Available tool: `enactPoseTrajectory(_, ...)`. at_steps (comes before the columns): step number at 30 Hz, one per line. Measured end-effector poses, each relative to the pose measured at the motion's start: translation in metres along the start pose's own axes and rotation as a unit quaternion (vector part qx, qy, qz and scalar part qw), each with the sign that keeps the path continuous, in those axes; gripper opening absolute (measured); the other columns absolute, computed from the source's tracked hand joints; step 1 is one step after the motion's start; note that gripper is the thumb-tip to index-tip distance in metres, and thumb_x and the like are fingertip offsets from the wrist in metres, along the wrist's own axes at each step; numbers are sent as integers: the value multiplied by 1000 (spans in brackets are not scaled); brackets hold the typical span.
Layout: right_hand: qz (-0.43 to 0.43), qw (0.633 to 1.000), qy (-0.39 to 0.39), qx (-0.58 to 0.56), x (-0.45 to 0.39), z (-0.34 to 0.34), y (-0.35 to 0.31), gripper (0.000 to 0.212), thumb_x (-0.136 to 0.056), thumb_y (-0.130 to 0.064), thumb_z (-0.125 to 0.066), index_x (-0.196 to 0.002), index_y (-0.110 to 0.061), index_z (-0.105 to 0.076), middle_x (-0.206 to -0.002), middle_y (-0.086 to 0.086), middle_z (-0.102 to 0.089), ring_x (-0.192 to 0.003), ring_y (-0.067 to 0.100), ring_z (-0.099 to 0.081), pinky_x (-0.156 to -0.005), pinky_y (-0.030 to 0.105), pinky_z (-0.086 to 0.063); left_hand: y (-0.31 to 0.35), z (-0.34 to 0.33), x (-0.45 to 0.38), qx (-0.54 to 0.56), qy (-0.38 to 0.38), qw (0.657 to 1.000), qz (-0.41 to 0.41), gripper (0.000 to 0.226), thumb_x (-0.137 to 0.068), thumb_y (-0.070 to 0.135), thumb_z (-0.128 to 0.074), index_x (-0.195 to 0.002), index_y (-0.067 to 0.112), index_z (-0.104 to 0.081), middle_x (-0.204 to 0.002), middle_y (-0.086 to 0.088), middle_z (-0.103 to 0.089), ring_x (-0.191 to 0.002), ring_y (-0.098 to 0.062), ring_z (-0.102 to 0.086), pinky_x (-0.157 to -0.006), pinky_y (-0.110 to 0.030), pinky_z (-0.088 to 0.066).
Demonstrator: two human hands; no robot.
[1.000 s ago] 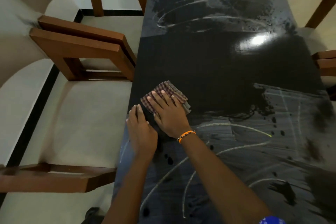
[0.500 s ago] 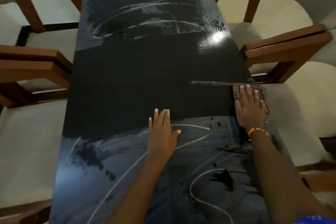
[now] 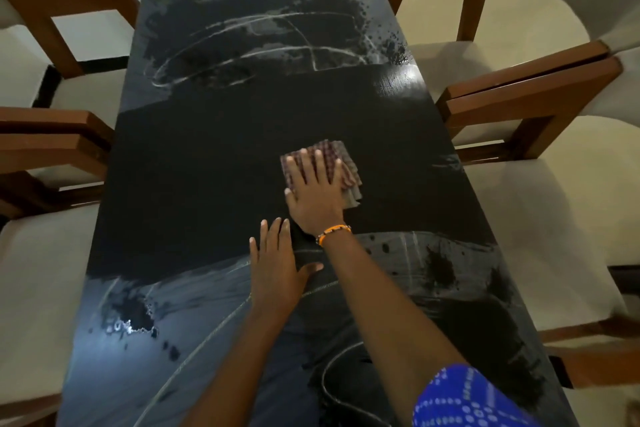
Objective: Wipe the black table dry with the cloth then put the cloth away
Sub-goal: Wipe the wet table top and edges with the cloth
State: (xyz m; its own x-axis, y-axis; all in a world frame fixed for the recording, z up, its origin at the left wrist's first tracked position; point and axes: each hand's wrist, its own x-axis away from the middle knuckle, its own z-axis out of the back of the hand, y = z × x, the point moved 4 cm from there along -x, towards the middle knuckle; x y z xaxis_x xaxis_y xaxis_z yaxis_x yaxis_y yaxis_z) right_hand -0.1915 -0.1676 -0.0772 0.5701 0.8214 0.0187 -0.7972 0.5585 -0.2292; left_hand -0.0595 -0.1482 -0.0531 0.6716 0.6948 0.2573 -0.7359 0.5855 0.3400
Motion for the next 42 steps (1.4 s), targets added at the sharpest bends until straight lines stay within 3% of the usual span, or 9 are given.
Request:
enactPoseTrajectory(5,71,997,-10,-12,-15,9,36,62,-88,-33,-43,-146,-26,-23,-157,0,-19,-145,27,-12,-115,51,-8,18,-8,1,-9,-8,1000,-6,91,-82,52,-57,-148,11,-9,-158,-5,-6,-146,-23,7,-117,-42,3)
enactPoseTrajectory(13,-123,991,49,14,-1,41,201,63,-85,-40,-34,-147,-28,-22,-156,1,-21,-143,28,-16,-115,54,-15,73,-25,10,-69,-26,995,-63,98,-79,62,-51,-148,13,-3,-159,-1,2,-144,-21,16,-113,-41,15)
enactPoseTrajectory(16,-177,983,58,7,8,46,221,63,-90,-39,-39,-147,-26,-19,-156,4,-19,-144,30,-14,-114,55,-14,92,-36,17,-91,-49,992,-74,101,-78,65,-48,-148,12,1,-159,-3,5,-144,-22,18,-114,-43,15)
enactPoseTrajectory(20,-165,985,52,8,36,45,216,63,-89,-40,-39,-147,-26,-20,-156,4,-21,-143,31,-17,-112,55,-22,98,-44,20,-104,-57,991,-62,99,-79,65,-46,-148,11,2,-158,-4,8,-144,-23,17,-115,-45,11)
enactPoseTrajectory(23,-165,985,47,7,88,43,211,64,-86,-44,-28,-147,-27,-19,-156,4,-22,-142,31,-20,-110,53,-28,97,-44,19,-113,-54,990,-64,99,-79,65,-46,-148,11,1,-159,-5,7,-145,-23,15,-116,-45,9)
enactPoseTrajectory(28,-218,974,57,25,177,35,193,65,-87,-45,-27,-148,-26,-16,-157,6,-19,-143,31,-18,-111,53,-24,97,-45,19,-111,-49,990,-67,101,-78,65,-48,-148,10,0,-159,-6,3,-145,-24,13,-115,-44,9)
enactPoseTrajectory(34,-250,966,63,16,174,29,168,64,-86,-41,-27,-148,-23,-19,-156,8,-19,-142,35,-19,-108,60,-20,84,-41,22,-77,-27,992,-97,94,-82,61,-47,-148,9,-4,-158,-7,-5,-146,-24,8,-116,-41,7)
enactPoseTrajectory(39,-181,983,30,20,143,12,106,66,-91,-40,-38,-149,-24,-11,-158,7,-11,-144,34,-12,-110,59,-18,57,-35,39,-23,7,997,-77,61,-97,28,-38,-148,9,-9,-158,-6,-10,-146,-22,4,-118,-41,4)
enactPoseTrajectory(42,-129,991,20,9,126,1,48,66,-89,-40,-39,-148,-24,-16,-157,5,-16,-144,33,-15,-110,59,-19,22,-25,51,-4,29,998,-50,56,-97,16,-35,-147,8,-12,-158,-7,-10,-146,-23,3,-117,-41,4)
